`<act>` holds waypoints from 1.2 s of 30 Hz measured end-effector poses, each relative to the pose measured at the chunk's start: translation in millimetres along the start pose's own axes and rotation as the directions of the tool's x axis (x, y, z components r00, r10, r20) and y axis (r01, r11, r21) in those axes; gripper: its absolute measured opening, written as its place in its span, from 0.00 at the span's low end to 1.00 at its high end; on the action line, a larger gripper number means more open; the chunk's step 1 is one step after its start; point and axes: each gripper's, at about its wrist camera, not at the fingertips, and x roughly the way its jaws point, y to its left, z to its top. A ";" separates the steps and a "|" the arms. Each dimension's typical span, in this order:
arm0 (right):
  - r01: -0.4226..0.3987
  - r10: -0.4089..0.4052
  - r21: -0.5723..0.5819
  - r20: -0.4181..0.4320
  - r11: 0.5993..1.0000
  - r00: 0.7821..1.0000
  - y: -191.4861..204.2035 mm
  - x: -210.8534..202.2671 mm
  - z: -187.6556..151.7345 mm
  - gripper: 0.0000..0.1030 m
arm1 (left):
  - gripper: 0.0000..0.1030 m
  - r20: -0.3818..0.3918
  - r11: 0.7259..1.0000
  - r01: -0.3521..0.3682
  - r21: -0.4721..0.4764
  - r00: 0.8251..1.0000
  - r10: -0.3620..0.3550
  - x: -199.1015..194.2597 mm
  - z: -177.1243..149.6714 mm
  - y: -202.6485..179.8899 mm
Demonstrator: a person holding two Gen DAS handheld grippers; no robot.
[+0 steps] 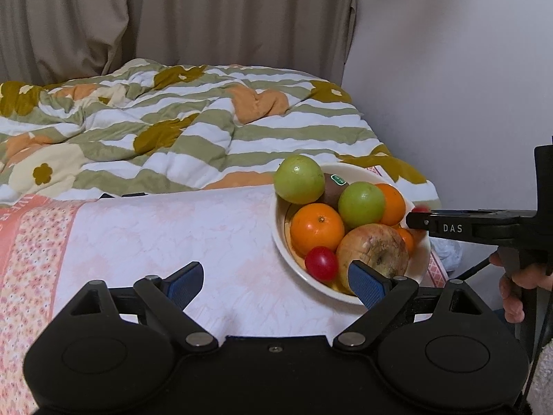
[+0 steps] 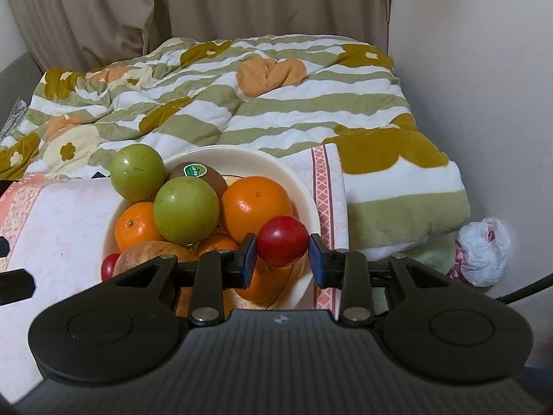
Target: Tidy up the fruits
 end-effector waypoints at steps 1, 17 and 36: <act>0.001 -0.001 -0.004 0.007 1.000 1.000 0.1 -2.0 -0.5 0.63 | 0.91 0.004 1.000 -0.002 -0.007 1.000 0.002 -2.1 -1.3 0.1; 0.014 -0.003 -0.106 0.104 0.994 0.995 32.0 -86.5 -18.4 1.00 | 0.91 0.087 0.997 -0.059 -0.048 0.994 0.063 -70.1 -28.7 -5.9; 0.024 -0.014 -0.058 0.163 0.998 0.986 128.7 -232.7 -66.2 1.00 | 1.00 0.211 0.982 -0.178 -0.058 0.960 0.186 -197.9 -65.8 69.7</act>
